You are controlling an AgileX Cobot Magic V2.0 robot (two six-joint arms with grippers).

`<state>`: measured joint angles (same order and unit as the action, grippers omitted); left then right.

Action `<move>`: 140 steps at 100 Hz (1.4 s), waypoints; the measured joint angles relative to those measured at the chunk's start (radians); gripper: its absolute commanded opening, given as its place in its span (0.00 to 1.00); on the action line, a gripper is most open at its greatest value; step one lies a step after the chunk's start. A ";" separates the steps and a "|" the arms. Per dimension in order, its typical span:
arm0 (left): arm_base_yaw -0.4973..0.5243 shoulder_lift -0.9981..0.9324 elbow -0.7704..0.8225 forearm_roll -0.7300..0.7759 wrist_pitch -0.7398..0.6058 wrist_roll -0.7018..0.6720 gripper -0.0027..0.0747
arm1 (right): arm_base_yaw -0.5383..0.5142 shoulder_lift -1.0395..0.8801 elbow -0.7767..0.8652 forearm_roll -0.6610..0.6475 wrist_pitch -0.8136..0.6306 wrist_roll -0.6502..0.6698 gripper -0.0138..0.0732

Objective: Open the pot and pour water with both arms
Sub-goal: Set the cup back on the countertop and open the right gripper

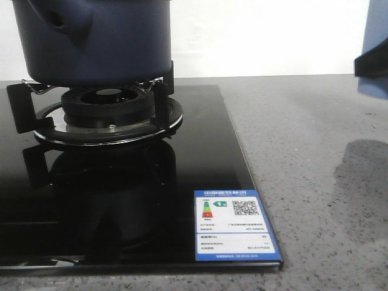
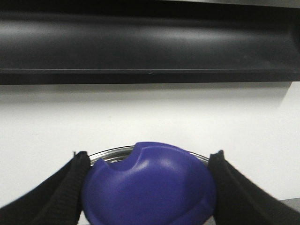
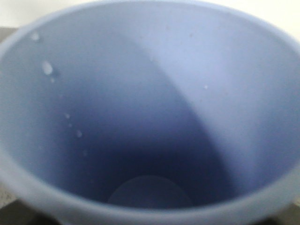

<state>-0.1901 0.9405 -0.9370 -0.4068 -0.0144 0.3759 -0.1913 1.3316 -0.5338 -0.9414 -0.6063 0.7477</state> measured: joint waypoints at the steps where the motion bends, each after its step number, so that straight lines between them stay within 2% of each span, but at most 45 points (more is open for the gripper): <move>1: 0.000 0.000 0.000 0.000 0.000 0.000 0.57 | -0.003 0.005 0.000 0.000 -0.010 -0.004 0.50; 15: 0.000 0.000 0.000 0.000 0.000 0.000 0.57 | -0.011 0.081 0.000 0.028 -0.072 -0.086 0.50; 35: 0.000 0.000 0.000 0.000 0.000 0.000 0.57 | -0.014 0.124 0.000 0.065 -0.089 -0.182 0.50; 117: 0.000 0.000 0.000 0.000 0.000 0.000 0.57 | -0.014 0.128 0.000 0.073 -0.095 -0.191 0.50; 126: 0.000 0.000 0.000 0.000 0.000 0.000 0.57 | -0.014 0.128 0.000 0.075 -0.093 -0.191 0.56; 140: 0.000 0.000 0.000 0.000 0.000 0.000 0.57 | -0.014 0.128 0.000 0.075 -0.091 -0.191 0.78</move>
<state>-0.1901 0.9405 -0.9370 -0.4068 -0.0144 0.3759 -0.2053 1.4599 -0.5338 -0.8669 -0.6970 0.5569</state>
